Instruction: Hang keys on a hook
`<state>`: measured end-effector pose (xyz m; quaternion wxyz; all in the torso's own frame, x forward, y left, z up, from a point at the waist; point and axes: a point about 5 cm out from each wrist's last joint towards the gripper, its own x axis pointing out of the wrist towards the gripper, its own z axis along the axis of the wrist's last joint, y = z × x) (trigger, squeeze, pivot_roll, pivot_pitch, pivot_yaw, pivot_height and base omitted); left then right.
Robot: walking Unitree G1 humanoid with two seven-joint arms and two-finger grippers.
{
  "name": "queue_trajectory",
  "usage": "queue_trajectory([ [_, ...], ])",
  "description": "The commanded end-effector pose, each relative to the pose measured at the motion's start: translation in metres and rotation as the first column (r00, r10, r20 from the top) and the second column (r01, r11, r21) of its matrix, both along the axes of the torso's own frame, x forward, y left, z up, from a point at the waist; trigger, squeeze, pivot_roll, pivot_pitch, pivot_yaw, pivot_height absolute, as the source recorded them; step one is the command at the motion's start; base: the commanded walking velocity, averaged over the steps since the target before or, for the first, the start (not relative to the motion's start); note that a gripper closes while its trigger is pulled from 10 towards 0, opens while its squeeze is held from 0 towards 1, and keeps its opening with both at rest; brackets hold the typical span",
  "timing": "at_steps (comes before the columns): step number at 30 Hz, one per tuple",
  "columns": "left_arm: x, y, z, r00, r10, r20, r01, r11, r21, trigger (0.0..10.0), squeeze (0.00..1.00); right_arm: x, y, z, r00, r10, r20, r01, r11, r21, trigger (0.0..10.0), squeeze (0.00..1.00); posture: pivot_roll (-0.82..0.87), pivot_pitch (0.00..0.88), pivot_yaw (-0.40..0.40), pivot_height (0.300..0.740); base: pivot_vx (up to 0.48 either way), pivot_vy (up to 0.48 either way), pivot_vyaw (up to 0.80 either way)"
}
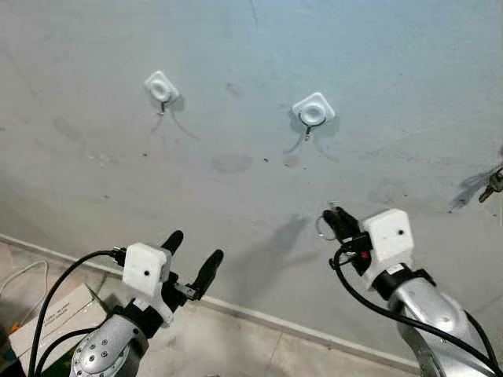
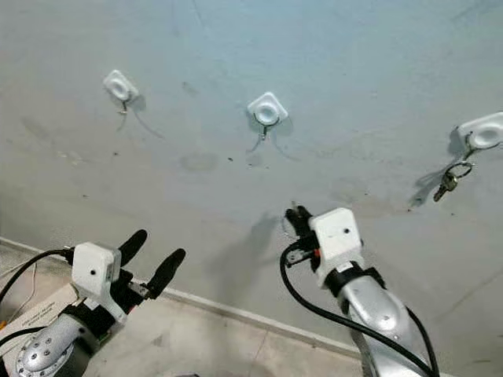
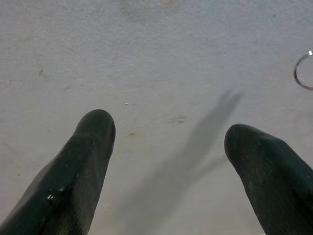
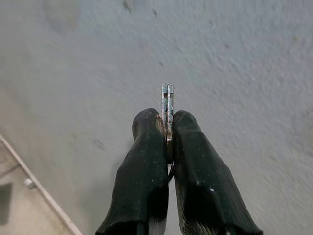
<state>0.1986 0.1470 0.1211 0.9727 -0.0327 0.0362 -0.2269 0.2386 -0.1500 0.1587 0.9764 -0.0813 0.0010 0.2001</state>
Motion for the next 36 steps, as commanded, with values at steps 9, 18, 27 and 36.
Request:
queue_trajectory([
  [9, -0.001, -0.007, 0.013, 0.993, -0.112, 0.046, 0.113, 0.993, -0.034, 10.0, 0.0, 0.009, 0.021, 0.039, 0.99, 0.078, 0.121, -0.089, 0.992, 0.085, 10.0, 0.0, -0.01, 0.109, 0.066, 0.74, 0.0, 0.0, 0.0],
  [18, 0.014, -0.017, 0.035, 0.976, -0.177, 0.127, 0.184, 0.982, -0.047, 10.0, 0.0, 0.02, 0.023, 0.049, 0.984, 0.112, 0.138, -0.125, 0.989, 0.084, 10.0, 0.0, -0.01, 0.106, 0.068, 0.74, 0.0, 0.0, 0.0],
  [27, 0.013, -0.021, 0.045, 0.972, -0.152, 0.181, 0.159, 0.987, -0.025, 10.0, 0.0, 0.023, 0.02, 0.046, 0.971, 0.228, 0.071, -0.233, 0.97, 0.068, 10.0, 0.0, -0.01, 0.106, 0.066, 0.74, 0.0, 0.0, 0.0],
  [36, 0.007, -0.011, 0.052, 0.964, -0.077, 0.254, 0.057, 0.995, 0.085, 10.0, 0.0, 0.015, 0.014, 0.025, 0.971, 0.241, 0.0, -0.241, 0.97, 0.037, 10.0, 0.0, -0.01, 0.102, 0.049, 0.74, 0.0, 0.0, 0.0],
])
